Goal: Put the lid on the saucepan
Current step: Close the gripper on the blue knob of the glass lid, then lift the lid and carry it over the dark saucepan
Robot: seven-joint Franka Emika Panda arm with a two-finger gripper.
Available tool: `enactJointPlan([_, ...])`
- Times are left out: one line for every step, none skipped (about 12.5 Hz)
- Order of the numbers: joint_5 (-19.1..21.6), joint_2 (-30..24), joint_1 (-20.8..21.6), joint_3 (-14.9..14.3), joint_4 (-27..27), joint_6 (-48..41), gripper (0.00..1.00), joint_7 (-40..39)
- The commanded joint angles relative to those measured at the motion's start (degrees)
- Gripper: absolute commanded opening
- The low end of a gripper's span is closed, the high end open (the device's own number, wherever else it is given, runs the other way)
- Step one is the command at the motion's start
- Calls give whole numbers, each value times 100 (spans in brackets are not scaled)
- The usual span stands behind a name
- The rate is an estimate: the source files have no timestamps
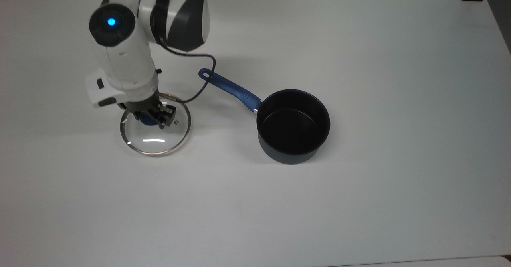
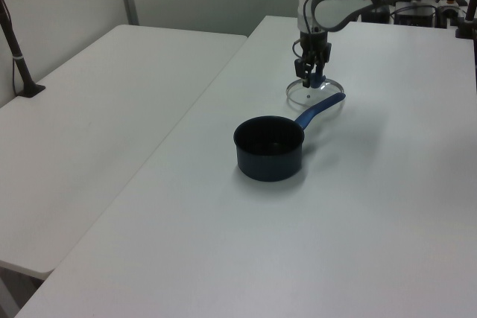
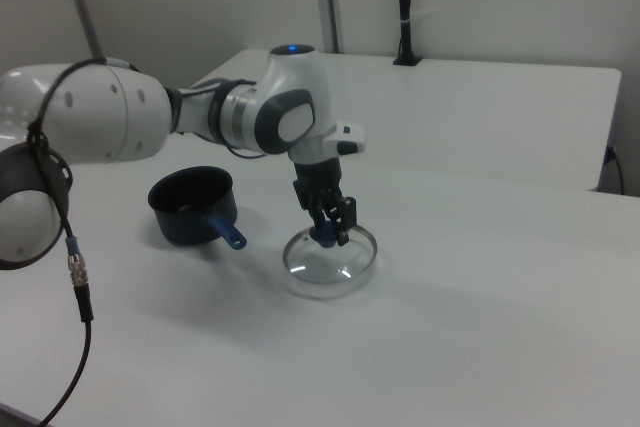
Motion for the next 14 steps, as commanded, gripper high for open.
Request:
enactJointPlan([299, -452, 160, -135, 210, -739, 54, 55])
enactJointPlan([361, -443, 291, -275, 438, -942, 54, 63])
enactJointPlan([457, -443, 397, -354, 684, -1109, 54, 64])
enactJointPlan([484, -443, 511, -381, 861, -1215, 54, 81])
enactJointPlan([484, -443, 625, -390, 984, -1364, 54, 116])
enactJointPlan([484, -435, 861, -469, 1099, -1462, 54, 256])
enactJointPlan([484, -426, 1229, -652, 1135, -1480, 54, 396])
enactJointPlan([484, -417, 1624, -819, 1135, -1524, 54, 528])
enactJointPlan([484, -400, 1985, -934, 1135, -1524, 54, 703])
enactJointPlan([475, -365, 2302, -996, 1152, -1472, 54, 940])
enactJointPlan([475, -303, 2488, -997, 1257, -1428, 54, 1151])
enactJointPlan([475, -259, 2681, -988, 1362, -1401, 54, 1180])
enactJointPlan([475, -233, 2840, -971, 1381, -1236, 54, 1258])
enactJointPlan([475, -198, 2963, -962, 1372, -1086, 54, 1485])
